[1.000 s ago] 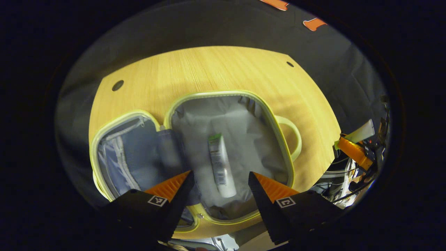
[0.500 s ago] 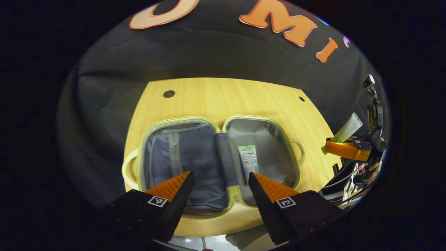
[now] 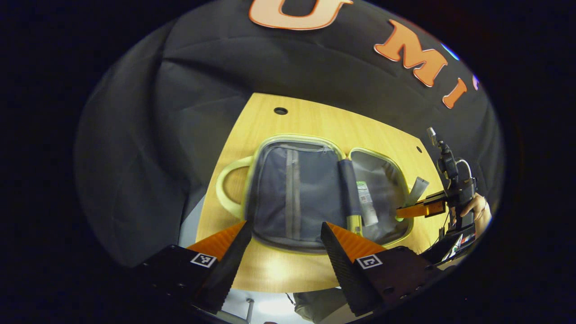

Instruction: First open the suitcase, pack the skin care products into it, and then close the suitcase.

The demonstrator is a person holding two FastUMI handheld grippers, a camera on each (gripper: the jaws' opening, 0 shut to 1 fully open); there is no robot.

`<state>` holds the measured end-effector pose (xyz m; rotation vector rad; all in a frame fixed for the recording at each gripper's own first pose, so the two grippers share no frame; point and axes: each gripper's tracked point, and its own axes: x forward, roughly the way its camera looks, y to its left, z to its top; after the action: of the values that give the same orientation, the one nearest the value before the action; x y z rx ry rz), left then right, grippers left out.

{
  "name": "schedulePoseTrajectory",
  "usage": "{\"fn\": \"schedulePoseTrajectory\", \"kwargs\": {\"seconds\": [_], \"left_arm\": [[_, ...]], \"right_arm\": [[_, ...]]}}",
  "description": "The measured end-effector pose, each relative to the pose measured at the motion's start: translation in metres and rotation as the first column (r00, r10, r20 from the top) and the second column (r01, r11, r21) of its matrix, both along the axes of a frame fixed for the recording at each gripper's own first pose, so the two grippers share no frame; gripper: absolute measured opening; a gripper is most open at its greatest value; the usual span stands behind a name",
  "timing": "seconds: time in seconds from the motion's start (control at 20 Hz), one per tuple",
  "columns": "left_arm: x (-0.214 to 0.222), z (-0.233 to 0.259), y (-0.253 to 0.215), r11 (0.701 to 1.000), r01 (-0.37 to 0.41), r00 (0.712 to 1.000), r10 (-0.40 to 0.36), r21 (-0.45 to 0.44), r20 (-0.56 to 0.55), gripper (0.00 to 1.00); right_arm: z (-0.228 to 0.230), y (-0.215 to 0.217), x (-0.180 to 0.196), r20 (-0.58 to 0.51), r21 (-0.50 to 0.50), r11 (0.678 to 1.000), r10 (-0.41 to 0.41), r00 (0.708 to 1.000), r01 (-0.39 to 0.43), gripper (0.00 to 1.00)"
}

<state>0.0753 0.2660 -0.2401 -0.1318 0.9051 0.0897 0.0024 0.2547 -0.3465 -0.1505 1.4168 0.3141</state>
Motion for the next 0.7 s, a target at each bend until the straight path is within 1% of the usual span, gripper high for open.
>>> {"fn": "schedulePoseTrajectory", "kwargs": {"seconds": [0.1, 0.2, 0.25, 0.3, 0.35, 0.4, 0.5, 0.55, 0.6, 0.65, 0.7], "left_arm": [[-0.012, 0.005, 0.013, 1.000, -0.020, 1.000, 0.020, -0.016, -0.001, 0.96], [-0.020, 0.001, 0.024, 0.999, -0.035, 0.999, 0.035, -0.024, -0.006, 0.97], [-0.021, -0.001, 0.027, 0.999, -0.041, 0.999, 0.041, -0.026, -0.006, 0.97], [-0.020, -0.002, 0.029, 0.999, -0.046, 0.999, 0.046, -0.026, -0.007, 0.97], [-0.019, -0.005, 0.032, 0.998, -0.047, 0.999, 0.047, -0.028, -0.008, 0.97], [-0.017, -0.007, 0.032, 0.998, -0.046, 0.999, 0.045, -0.033, -0.009, 0.97], [-0.013, -0.011, 0.032, 0.998, -0.040, 0.999, 0.039, -0.051, -0.009, 0.97], [-0.011, -0.012, 0.033, 0.997, -0.035, 0.999, 0.035, -0.065, -0.003, 0.97], [-0.008, -0.014, 0.035, 0.996, -0.037, 0.999, 0.037, -0.081, 0.001, 0.97], [-0.006, -0.018, 0.040, 0.994, -0.046, 0.999, 0.046, -0.097, 0.004, 0.97], [-0.002, -0.021, 0.046, 0.991, -0.064, 0.998, 0.065, -0.115, 0.006, 0.97]], "right_arm": [[-0.008, -0.001, 0.001, -0.002, -0.015, 1.000, -0.026, 1.000, 0.026, 0.30], [-0.008, -0.002, 0.001, 0.006, -0.024, 0.999, -0.026, 1.000, 0.027, 0.31], [-0.007, -0.001, 0.002, 0.014, -0.023, 0.999, -0.027, 1.000, 0.027, 0.27], [-0.006, 0.000, 0.002, 0.022, -0.017, 0.999, -0.027, 0.999, 0.027, 0.27], [-0.003, 0.001, 0.001, 0.023, -0.009, 0.999, -0.030, 0.999, 0.031, 0.38], [0.001, 0.004, 0.001, 0.030, 0.005, 0.999, -0.032, 0.999, 0.032, 0.42], [0.007, 0.004, 0.004, 0.070, 0.012, 0.999, -0.033, 0.997, 0.032, 0.75], [0.010, 0.005, 0.005, 0.088, 0.020, 0.999, -0.033, 0.996, 0.031, 0.86], [0.013, 0.006, 0.006, 0.109, 0.030, 0.999, -0.033, 0.994, 0.030, 0.88], [0.017, 0.008, 0.008, 0.129, 0.045, 0.999, -0.032, 0.991, 0.027, 0.94], [0.022, 0.012, 0.009, 0.145, 0.067, 0.997, -0.037, 0.989, 0.027, 0.96]]}}
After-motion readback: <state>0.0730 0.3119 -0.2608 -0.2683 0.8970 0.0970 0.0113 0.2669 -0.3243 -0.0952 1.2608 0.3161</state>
